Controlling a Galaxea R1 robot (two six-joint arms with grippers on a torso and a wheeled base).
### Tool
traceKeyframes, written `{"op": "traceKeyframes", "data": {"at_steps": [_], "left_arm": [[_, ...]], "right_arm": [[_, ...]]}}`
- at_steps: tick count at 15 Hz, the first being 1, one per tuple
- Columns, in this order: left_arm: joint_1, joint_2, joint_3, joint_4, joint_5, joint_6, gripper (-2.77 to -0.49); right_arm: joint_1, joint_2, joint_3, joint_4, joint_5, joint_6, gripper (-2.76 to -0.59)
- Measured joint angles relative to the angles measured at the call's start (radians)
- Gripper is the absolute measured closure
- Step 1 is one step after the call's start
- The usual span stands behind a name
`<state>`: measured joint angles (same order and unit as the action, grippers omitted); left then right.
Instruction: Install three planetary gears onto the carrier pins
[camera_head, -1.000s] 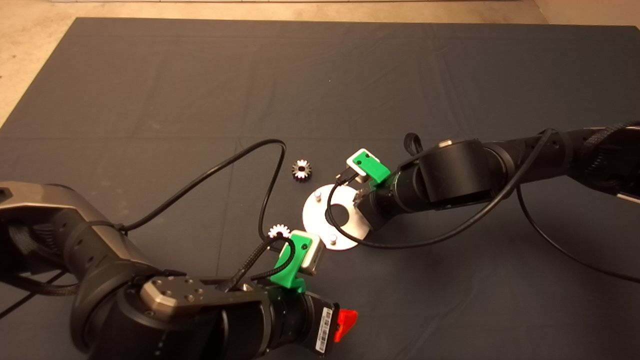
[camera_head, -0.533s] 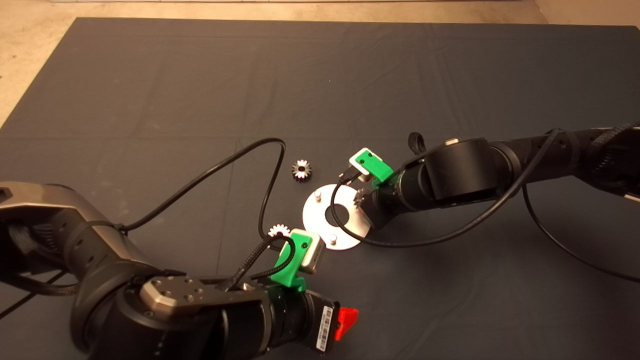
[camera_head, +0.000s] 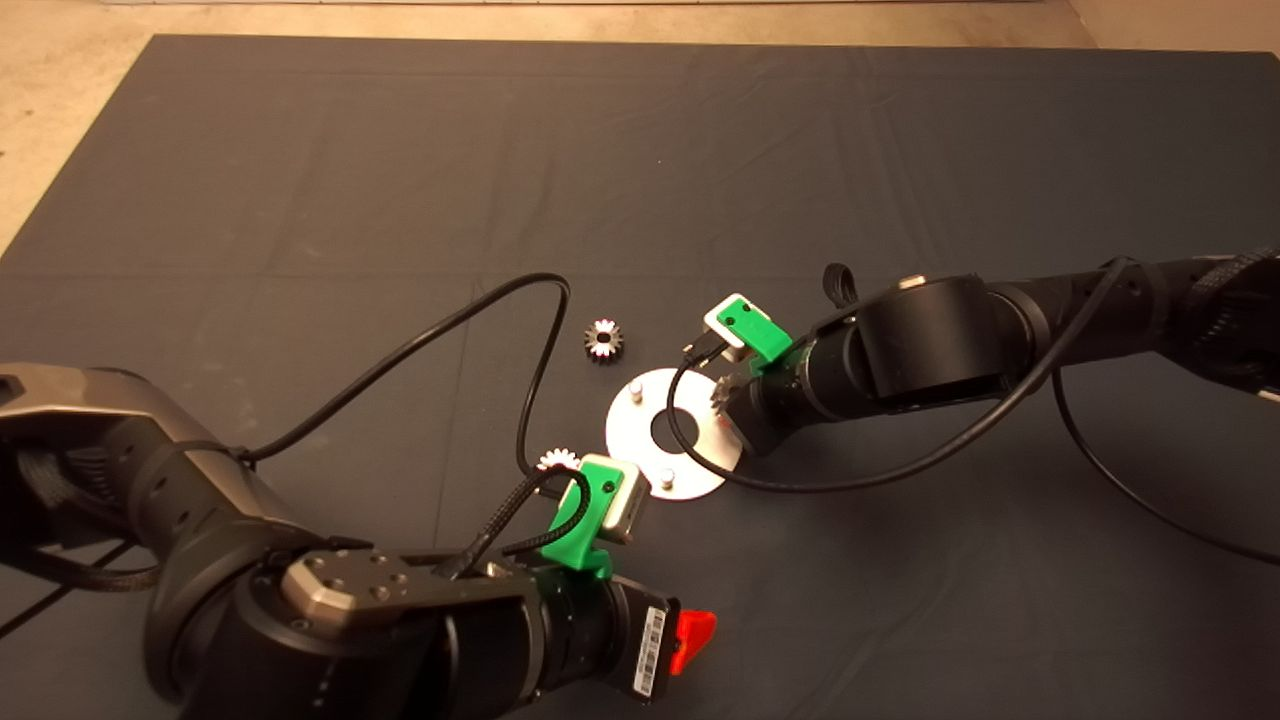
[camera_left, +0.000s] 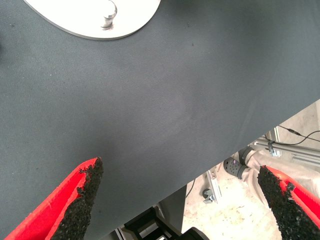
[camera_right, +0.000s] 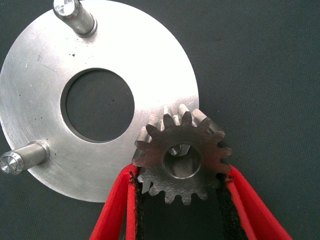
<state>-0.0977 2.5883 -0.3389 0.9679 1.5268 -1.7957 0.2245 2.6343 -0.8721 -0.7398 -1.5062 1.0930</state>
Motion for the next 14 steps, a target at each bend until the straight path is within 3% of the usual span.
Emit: {"op": "traceKeyframes", "data": {"at_steps": [4, 8, 14], "left_arm": [[0.0, 0.0, 0.0, 0.002, 0.0, 0.0, -2.22], [0.0, 0.0, 0.0, 0.002, 0.0, -0.004, -2.22], [0.0, 0.0, 0.0, 0.002, 0.0, -0.006, -2.22]], "right_arm": [[0.0, 0.001, 0.002, 0.0, -0.002, 0.0, -0.8], [-0.003, 0.0, 0.016, -0.004, -0.016, 0.0, -0.8], [-0.006, -0.003, 0.026, -0.004, -0.021, 0.0, -0.8]]}}
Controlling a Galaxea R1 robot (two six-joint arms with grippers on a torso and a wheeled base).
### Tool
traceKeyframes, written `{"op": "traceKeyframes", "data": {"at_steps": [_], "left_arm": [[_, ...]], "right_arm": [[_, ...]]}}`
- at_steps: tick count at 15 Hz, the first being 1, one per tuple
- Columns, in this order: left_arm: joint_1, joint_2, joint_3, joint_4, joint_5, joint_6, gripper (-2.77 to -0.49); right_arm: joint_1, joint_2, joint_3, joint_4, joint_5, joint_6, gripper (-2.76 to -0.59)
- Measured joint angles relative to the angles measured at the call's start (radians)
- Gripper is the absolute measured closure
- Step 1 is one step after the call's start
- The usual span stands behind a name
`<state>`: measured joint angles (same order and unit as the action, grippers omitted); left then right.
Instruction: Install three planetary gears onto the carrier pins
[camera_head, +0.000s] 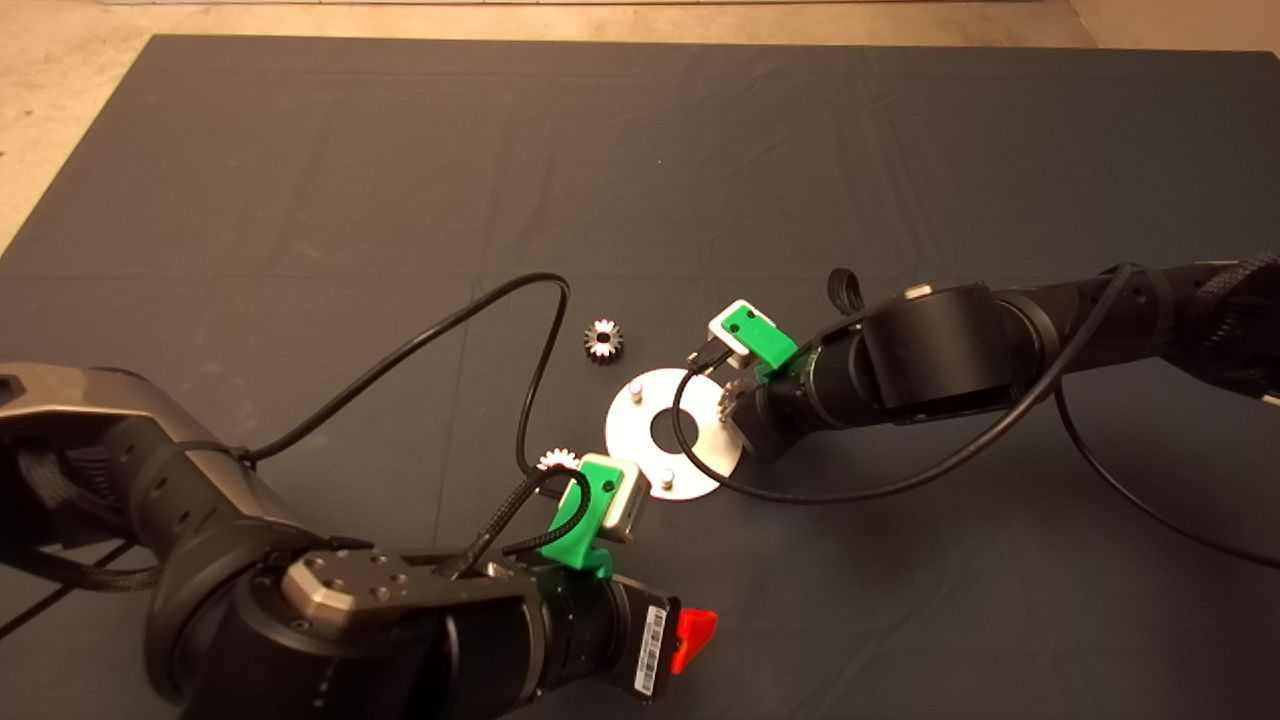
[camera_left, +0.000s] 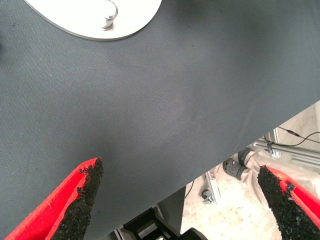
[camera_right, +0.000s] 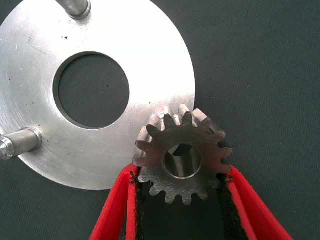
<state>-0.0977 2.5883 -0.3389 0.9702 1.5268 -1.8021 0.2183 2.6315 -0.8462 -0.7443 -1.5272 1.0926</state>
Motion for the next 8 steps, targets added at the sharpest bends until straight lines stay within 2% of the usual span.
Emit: {"op": "traceKeyframes", "data": {"at_steps": [6, 8], "left_arm": [[0.0, 0.0, 0.0, 0.007, 0.0, -0.001, -2.22], [0.0, 0.0, 0.0, 0.009, 0.0, -0.001, -2.22]], "right_arm": [[-0.005, 0.003, 0.0, -0.003, -0.004, 0.0, -0.81], [-0.005, 0.009, -0.001, -0.007, -0.013, 0.0, -0.8]]}}
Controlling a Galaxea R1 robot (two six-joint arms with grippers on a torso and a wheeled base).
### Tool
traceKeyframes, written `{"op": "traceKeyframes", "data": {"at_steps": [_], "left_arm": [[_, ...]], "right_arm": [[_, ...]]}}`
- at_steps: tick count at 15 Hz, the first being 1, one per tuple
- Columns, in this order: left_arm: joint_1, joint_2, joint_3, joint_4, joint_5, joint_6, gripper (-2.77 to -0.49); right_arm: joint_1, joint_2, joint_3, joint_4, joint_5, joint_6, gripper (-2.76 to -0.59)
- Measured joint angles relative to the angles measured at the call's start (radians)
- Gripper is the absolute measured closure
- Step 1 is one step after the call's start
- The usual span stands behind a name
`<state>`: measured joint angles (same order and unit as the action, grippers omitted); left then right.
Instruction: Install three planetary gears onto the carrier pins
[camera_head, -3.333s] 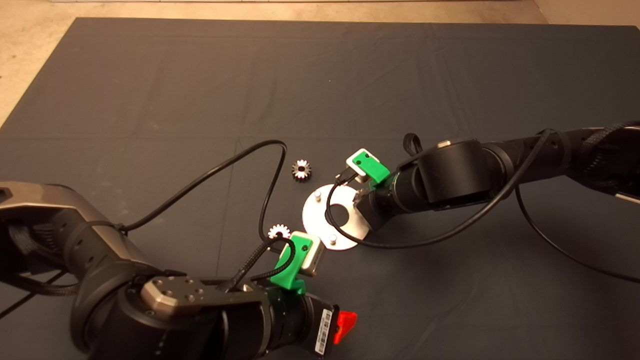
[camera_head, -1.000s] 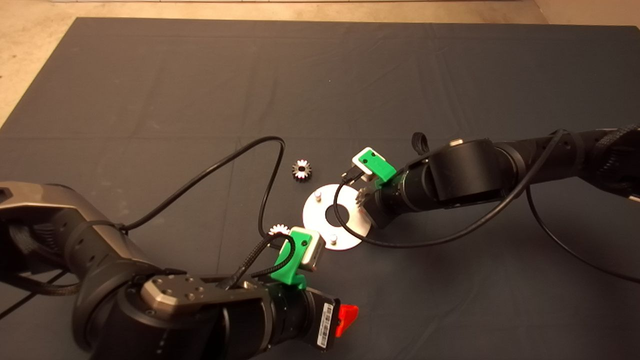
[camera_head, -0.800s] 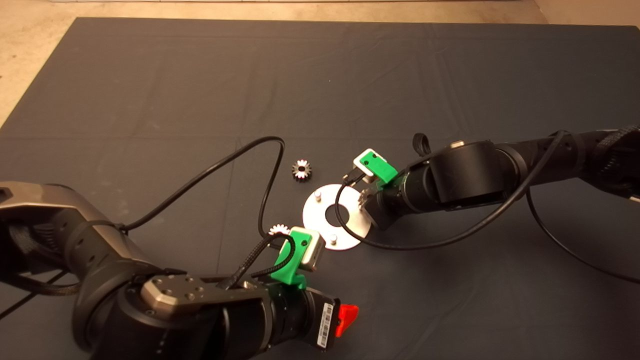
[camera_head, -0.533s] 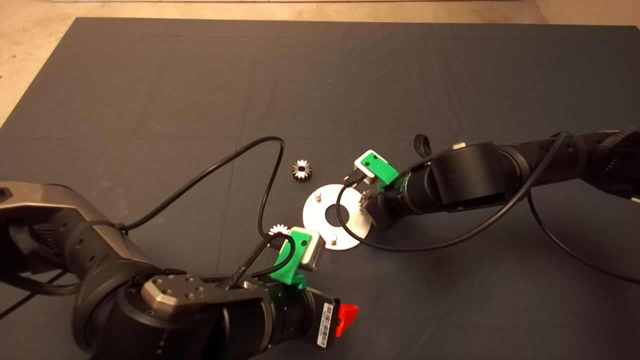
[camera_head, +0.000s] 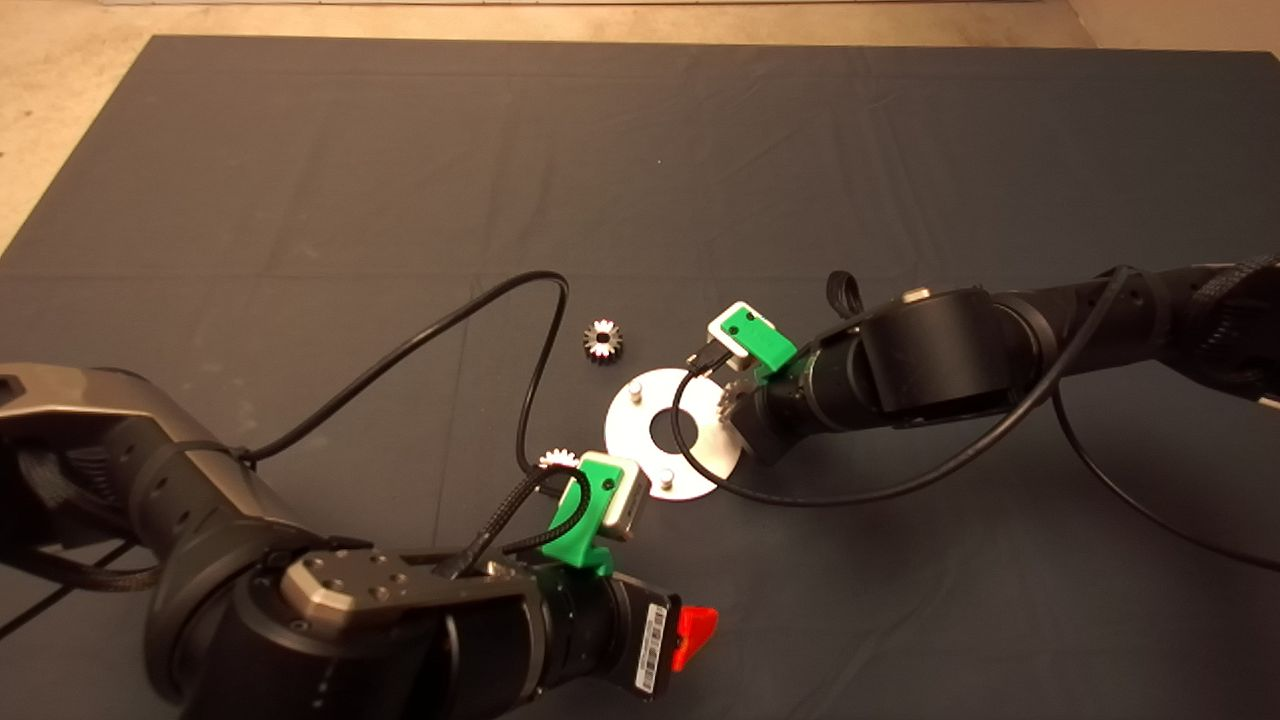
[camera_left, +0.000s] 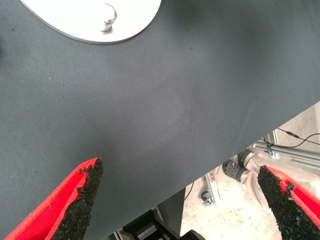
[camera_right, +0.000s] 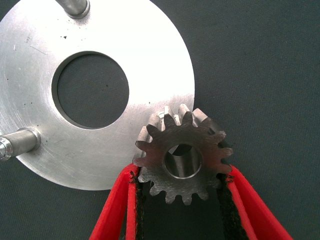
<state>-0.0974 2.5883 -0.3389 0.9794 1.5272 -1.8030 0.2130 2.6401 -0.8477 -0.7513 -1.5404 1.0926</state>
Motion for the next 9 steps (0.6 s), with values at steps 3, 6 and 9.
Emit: {"op": "traceKeyframes", "data": {"at_steps": [3, 6, 9], "left_arm": [[0.0, 0.0, -0.002, 0.006, 0.0, 0.0, -2.22], [0.0, 0.002, -0.002, 0.013, 0.0, 0.0, -2.22], [0.0, 0.006, -0.002, 0.013, 0.0, 0.0, -2.22]], "right_arm": [[0.0, 0.007, -0.006, -0.002, -0.005, 0.0, -0.8], [0.0, 0.011, -0.011, -0.008, -0.005, -0.001, -0.8], [0.0, 0.012, -0.014, -0.01, -0.001, -0.003, -0.8]]}}
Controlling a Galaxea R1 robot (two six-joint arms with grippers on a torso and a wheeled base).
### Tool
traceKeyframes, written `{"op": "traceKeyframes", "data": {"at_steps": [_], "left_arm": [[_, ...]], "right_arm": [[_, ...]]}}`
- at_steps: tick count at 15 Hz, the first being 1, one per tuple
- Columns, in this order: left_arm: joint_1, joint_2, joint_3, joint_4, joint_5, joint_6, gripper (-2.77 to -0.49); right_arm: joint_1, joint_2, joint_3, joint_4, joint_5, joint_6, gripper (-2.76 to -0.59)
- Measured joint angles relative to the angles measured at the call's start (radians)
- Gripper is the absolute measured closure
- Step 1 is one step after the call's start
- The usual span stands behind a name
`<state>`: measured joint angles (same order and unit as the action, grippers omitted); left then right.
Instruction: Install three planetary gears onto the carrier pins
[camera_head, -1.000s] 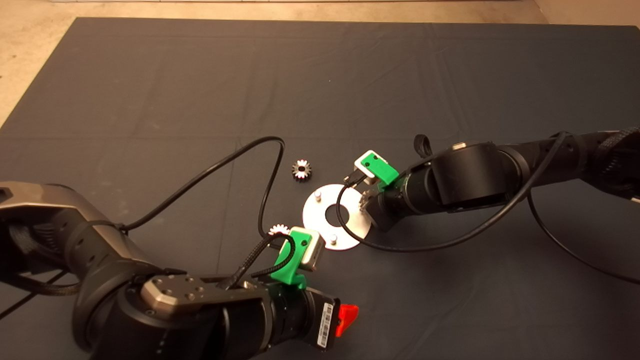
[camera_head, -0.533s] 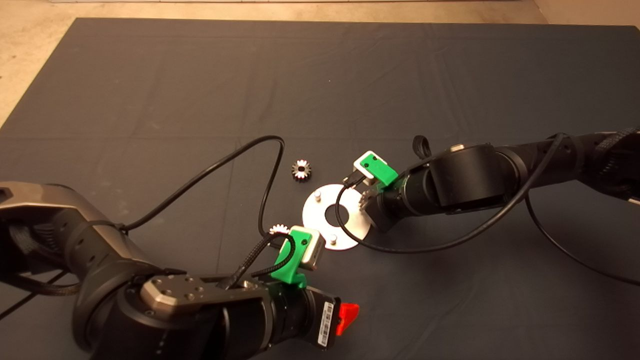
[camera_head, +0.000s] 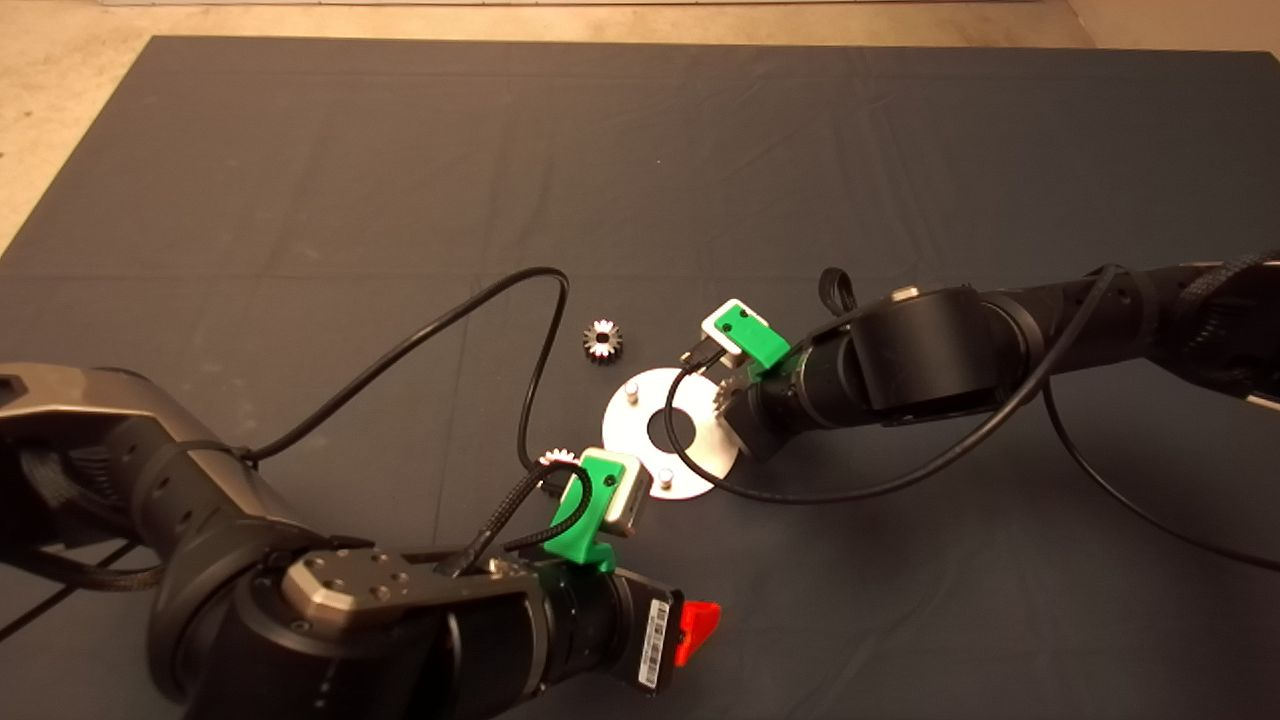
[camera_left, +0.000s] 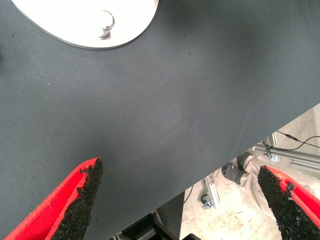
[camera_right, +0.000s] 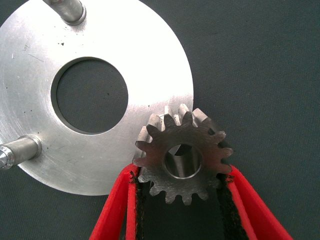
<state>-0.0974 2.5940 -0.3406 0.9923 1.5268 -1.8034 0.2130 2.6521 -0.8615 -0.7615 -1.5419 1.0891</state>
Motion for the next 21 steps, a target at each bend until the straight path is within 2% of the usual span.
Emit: {"op": "traceKeyframes", "data": {"at_steps": [7, 10, 16, 21], "left_arm": [[0.0, 0.038, -0.026, 0.001, 0.0, 0.0, -2.22], [0.0, 0.039, -0.035, 0.002, 0.0, 0.0, -2.22], [0.0, 0.044, -0.049, 0.003, 0.0, 0.0, -2.22], [0.0, 0.044, -0.05, 0.003, 0.0, 0.0, -2.22]], "right_arm": [[-0.002, 0.001, 0.0, -0.006, 0.001, 0.0, -0.8], [-0.002, -0.001, 0.0, -0.007, 0.002, 0.0, -0.8], [-0.002, -0.013, 0.001, -0.007, 0.015, 0.0, -0.8], [-0.004, -0.016, 0.011, -0.01, 0.016, 0.0, -0.79]]}}
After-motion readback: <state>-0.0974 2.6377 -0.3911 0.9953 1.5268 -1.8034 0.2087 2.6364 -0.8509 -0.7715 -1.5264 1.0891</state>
